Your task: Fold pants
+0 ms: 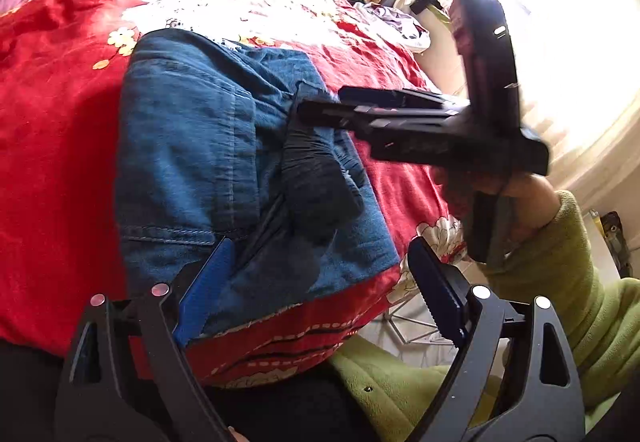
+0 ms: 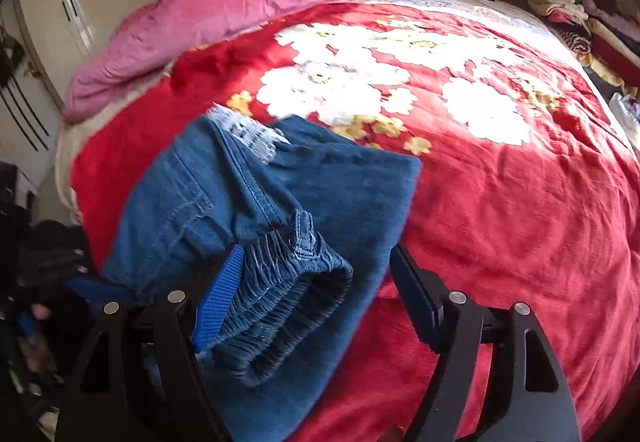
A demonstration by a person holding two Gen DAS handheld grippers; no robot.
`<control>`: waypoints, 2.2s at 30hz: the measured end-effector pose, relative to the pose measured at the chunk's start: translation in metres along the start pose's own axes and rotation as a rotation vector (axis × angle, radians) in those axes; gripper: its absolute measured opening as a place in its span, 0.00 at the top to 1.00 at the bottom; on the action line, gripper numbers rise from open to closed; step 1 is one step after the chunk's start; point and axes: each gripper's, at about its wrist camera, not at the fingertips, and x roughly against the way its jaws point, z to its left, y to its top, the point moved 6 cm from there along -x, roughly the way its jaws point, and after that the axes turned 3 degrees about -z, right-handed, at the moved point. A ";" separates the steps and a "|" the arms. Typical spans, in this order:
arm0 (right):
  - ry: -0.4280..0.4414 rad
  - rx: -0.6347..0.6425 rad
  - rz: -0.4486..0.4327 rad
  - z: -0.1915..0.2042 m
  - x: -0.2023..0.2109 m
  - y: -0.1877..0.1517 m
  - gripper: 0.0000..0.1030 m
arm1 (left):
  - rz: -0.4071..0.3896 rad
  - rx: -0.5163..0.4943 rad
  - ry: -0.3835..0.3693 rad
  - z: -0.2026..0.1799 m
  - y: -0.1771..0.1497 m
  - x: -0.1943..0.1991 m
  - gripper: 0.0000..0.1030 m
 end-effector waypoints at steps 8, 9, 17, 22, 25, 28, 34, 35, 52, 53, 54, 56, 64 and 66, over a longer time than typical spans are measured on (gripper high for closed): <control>0.073 -0.086 -0.114 -0.005 0.033 0.003 0.27 | -0.055 -0.015 0.035 0.000 0.000 0.021 0.19; 0.065 -0.088 -0.133 -0.006 0.041 0.005 0.27 | -0.067 -0.020 0.050 0.001 0.001 0.025 0.18; 0.071 -0.043 -0.240 0.007 0.094 -0.002 0.18 | -0.108 -0.018 0.135 0.014 0.010 0.043 0.12; 0.074 0.010 -0.242 0.019 0.112 -0.015 0.18 | -0.117 -0.016 0.177 0.024 0.015 0.052 0.10; 0.065 0.052 -0.228 0.027 0.117 -0.025 0.18 | -0.117 -0.014 0.216 0.033 0.021 0.050 0.10; 0.076 0.091 -0.217 0.038 0.118 -0.032 0.18 | -0.122 -0.004 0.258 0.047 0.029 0.053 0.10; 0.157 0.172 -0.189 0.078 0.112 -0.043 0.18 | -0.133 0.013 0.297 0.068 0.050 0.057 0.10; 0.173 0.194 -0.189 0.086 0.111 -0.043 0.18 | -0.139 0.013 0.296 0.069 0.054 0.057 0.11; 0.140 0.608 -0.096 0.174 0.046 -0.050 0.57 | -0.011 -0.033 0.293 0.087 0.073 -0.009 0.52; 0.123 0.635 -0.094 0.176 0.041 -0.050 0.58 | -0.010 -0.027 0.290 0.090 0.072 -0.009 0.51; 0.100 0.660 -0.091 0.177 0.036 -0.048 0.60 | -0.009 -0.019 0.286 0.091 0.072 -0.009 0.51; 0.068 0.682 -0.078 0.176 0.023 -0.045 0.67 | -0.009 -0.014 0.282 0.092 0.073 -0.009 0.51; 0.214 0.649 0.026 0.173 0.028 -0.071 0.94 | -0.011 0.003 0.256 0.094 0.073 -0.010 0.50; 0.184 0.640 0.049 0.167 0.015 -0.081 0.94 | -0.015 0.007 0.253 0.095 0.073 -0.011 0.50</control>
